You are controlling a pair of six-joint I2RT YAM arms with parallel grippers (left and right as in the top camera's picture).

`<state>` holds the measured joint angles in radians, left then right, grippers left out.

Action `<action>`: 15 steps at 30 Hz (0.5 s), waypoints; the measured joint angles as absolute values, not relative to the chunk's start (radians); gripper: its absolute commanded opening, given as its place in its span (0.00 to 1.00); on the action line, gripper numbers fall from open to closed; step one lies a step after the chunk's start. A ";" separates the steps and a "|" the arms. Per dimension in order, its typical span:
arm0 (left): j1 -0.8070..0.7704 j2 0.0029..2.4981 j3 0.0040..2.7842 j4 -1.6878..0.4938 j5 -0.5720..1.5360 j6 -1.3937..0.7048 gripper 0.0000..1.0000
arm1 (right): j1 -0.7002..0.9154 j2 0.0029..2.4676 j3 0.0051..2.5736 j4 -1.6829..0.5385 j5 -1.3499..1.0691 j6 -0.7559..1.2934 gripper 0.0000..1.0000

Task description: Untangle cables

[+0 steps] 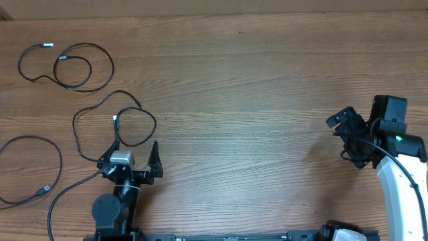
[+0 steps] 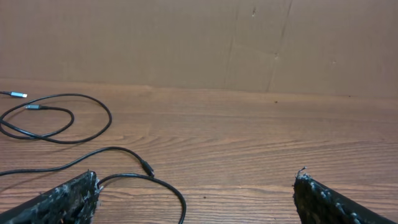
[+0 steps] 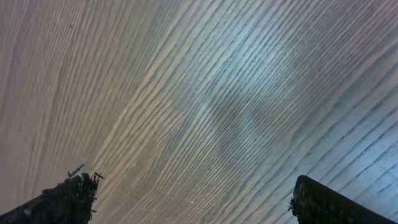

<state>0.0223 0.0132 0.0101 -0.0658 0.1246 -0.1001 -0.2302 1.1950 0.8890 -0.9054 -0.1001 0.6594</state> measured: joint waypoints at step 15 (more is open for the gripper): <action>0.022 0.013 0.010 -0.064 0.126 -0.100 0.99 | -0.015 0.670 0.528 -0.562 -0.071 0.345 1.00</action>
